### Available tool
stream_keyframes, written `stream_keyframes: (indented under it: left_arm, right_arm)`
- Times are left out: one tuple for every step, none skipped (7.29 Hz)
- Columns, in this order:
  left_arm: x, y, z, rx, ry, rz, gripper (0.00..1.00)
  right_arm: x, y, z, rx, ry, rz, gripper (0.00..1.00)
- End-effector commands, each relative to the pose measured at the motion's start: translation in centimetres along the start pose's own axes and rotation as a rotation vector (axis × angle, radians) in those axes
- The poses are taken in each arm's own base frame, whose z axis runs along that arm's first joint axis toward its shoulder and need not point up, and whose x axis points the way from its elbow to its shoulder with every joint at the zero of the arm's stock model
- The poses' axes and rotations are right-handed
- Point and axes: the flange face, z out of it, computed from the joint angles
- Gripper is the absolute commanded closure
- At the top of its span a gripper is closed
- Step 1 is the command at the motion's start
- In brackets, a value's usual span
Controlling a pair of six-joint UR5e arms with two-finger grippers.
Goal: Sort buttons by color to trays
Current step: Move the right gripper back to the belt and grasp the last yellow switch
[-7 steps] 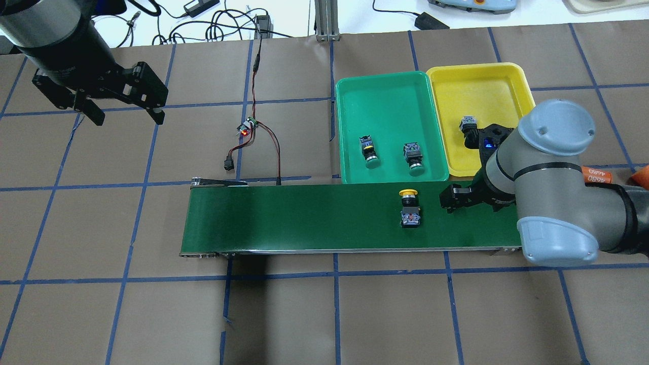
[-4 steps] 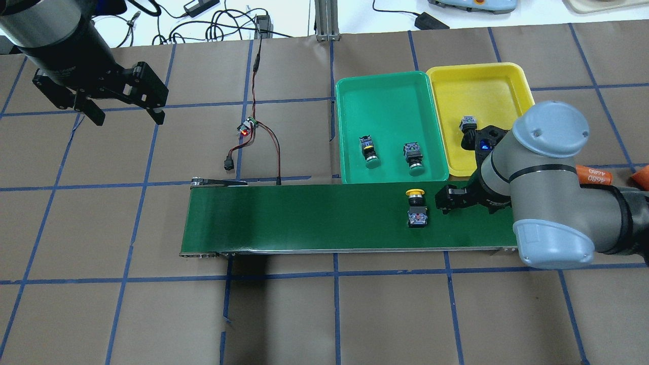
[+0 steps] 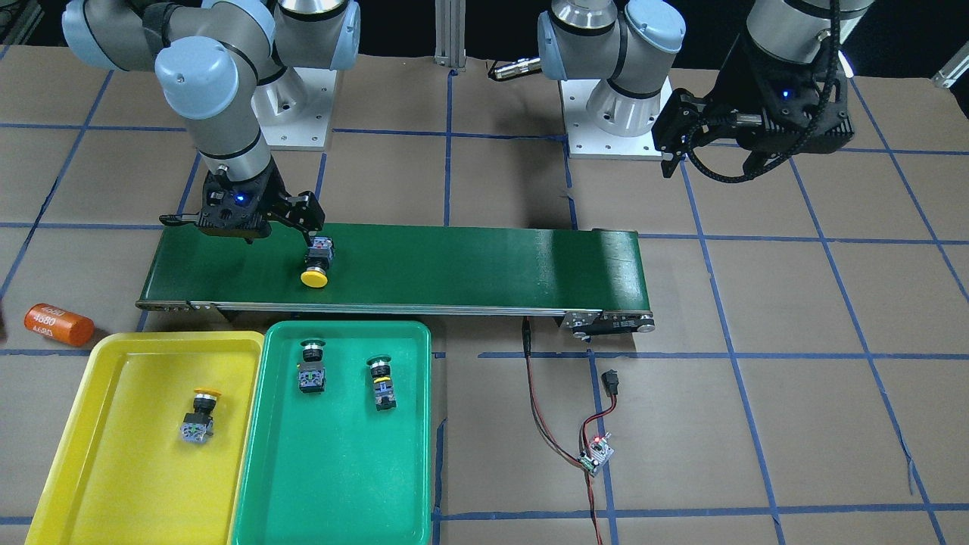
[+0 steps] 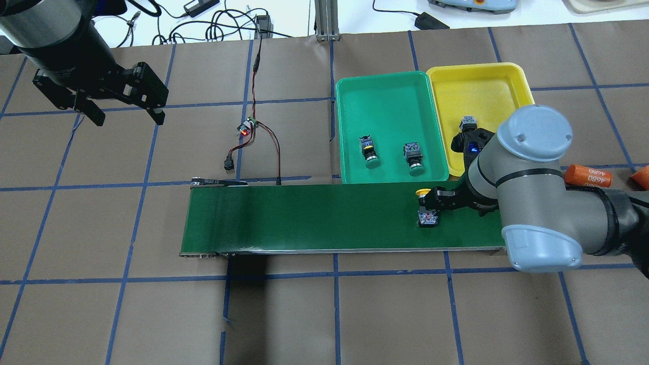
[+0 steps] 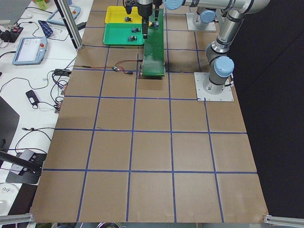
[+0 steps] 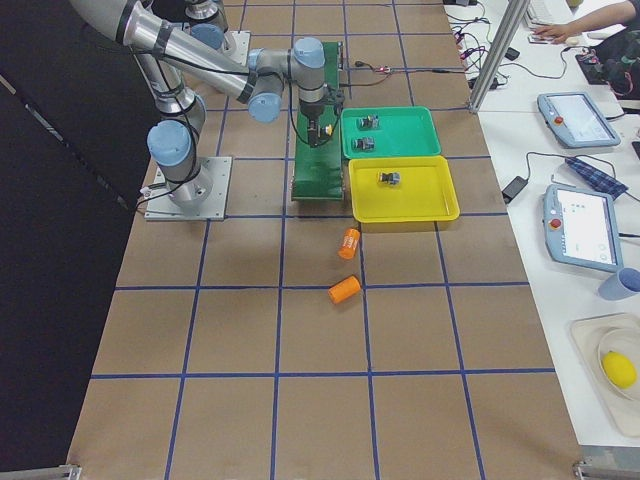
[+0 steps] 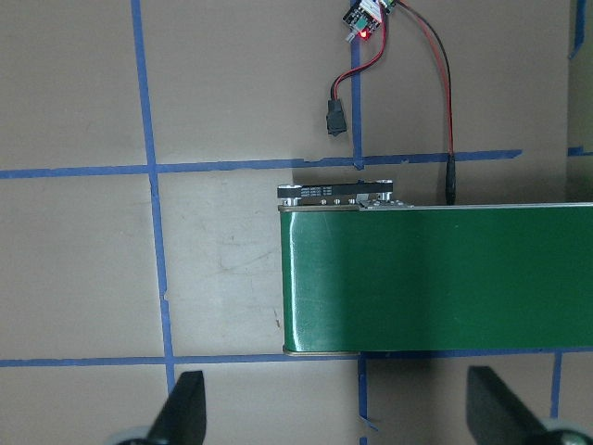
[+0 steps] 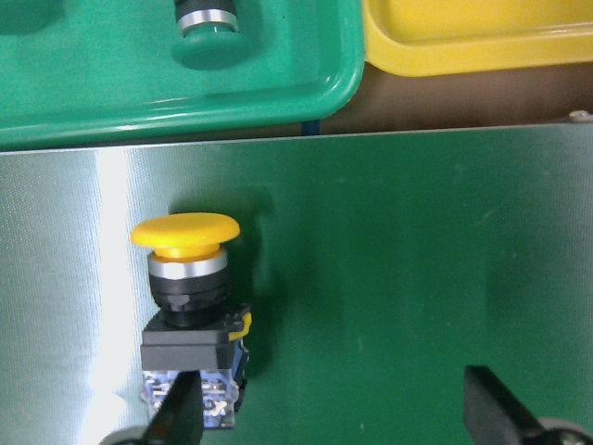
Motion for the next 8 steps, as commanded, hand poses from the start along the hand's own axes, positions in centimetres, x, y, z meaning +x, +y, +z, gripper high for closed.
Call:
stream_keyframes:
  left_arm:
    - [0.0, 0.0, -0.1, 0.003, 0.000, 0.001, 0.00]
    - [0.0, 0.0, -0.1, 0.003, 0.000, -0.001, 0.00]
    - [0.0, 0.0, -0.1, 0.003, 0.000, 0.001, 0.00]
    - [0.0, 0.0, -0.2, 0.004, 0.000, 0.001, 0.00]
    - [0.0, -0.1, -0.1, 0.003, 0.000, -0.001, 0.00]
    - [0.0, 0.0, -0.2, 0.004, 0.000, -0.001, 0.00]
    - [0.0, 0.0, -0.2, 0.004, 0.000, 0.001, 0.00]
    - [0.0, -0.1, -0.1, 0.003, 0.000, -0.001, 0.00]
  right_arm:
    - [0.0, -0.1, 0.3, -0.006, 0.001, 0.000, 0.00]
    - [0.0, -0.1, 0.3, -0.004, 0.001, 0.000, 0.00]
    - [0.0, -0.1, 0.3, -0.004, 0.000, 0.000, 0.00]
    - [0.0, -0.1, 0.3, -0.002, 0.000, -0.004, 0.00]
    - [0.0, -0.3, 1.0, -0.019, 0.001, -0.002, 0.00]
    - [0.0, -0.4, 1.4, -0.028, 0.000, -0.001, 0.00]
    - [0.0, -0.5, 1.8, -0.038, 0.000, -0.003, 0.00]
    - [0.0, -0.8, 2.7, -0.051, 0.001, -0.007, 0.01]
